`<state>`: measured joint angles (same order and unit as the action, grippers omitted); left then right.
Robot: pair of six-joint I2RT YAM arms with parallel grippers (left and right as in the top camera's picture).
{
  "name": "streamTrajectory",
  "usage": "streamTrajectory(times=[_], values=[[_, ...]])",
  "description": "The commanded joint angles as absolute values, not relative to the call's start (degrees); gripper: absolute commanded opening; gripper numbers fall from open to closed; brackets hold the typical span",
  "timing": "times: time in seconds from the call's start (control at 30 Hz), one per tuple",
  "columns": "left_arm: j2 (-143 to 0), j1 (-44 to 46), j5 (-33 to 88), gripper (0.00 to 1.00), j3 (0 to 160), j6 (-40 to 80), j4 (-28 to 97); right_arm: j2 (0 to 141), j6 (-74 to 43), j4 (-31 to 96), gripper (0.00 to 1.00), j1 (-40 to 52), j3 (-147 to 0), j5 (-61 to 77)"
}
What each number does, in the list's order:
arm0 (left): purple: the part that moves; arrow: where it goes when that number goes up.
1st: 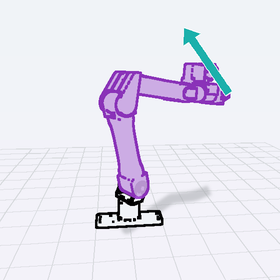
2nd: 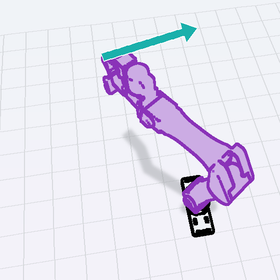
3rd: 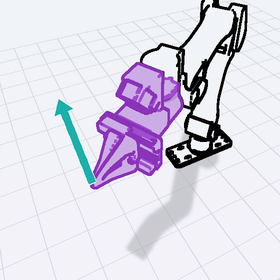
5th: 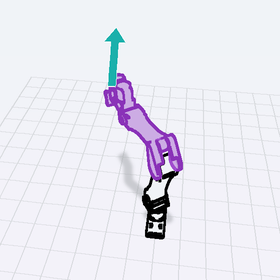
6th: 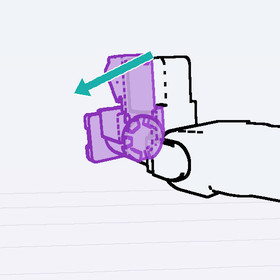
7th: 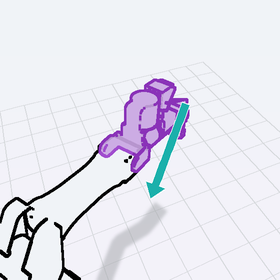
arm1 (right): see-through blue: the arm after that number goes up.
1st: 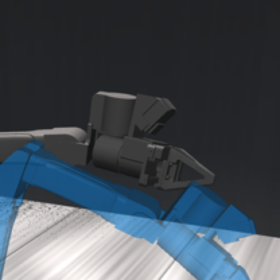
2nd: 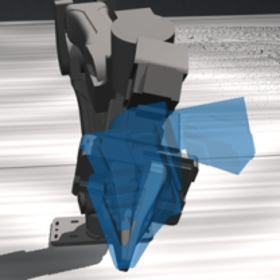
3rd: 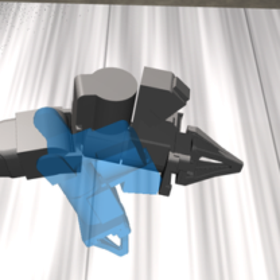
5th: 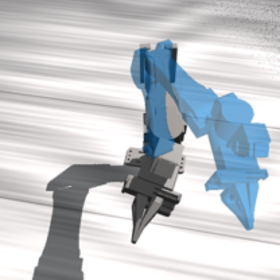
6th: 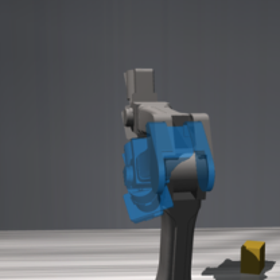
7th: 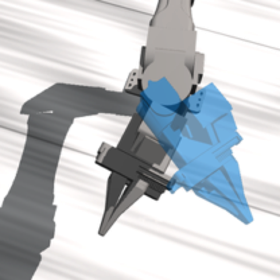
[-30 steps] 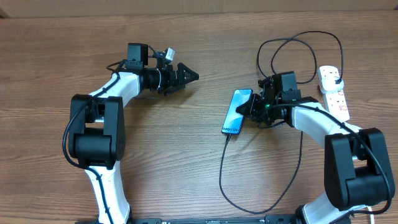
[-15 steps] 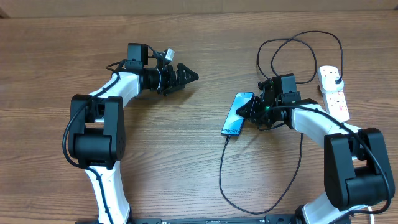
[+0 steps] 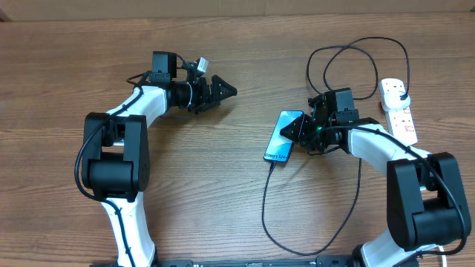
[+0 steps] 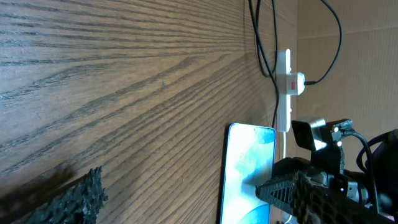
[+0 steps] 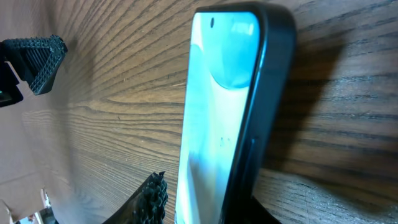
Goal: Plug charger to phone and switch on socket
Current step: 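Lower the phone onto the table with the right gripper, then open the right gripper to release the phone and lift away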
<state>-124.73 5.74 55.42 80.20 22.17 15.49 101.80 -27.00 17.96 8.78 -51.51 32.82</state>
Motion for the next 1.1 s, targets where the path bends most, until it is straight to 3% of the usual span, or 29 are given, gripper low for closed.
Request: streamTrajectory(times=[0.0, 1.07], values=[[-124.38, 5.65, 55.05, 0.99, 80.4, 21.89, 15.68, 101.06, -26.94, 17.41, 0.32, 9.04, -51.22, 33.08], [-124.38, 5.65, 55.05, 0.99, 80.4, 21.89, 15.81, 101.06, -32.14, 16.97, 0.4, 9.04, -51.22, 28.71]])
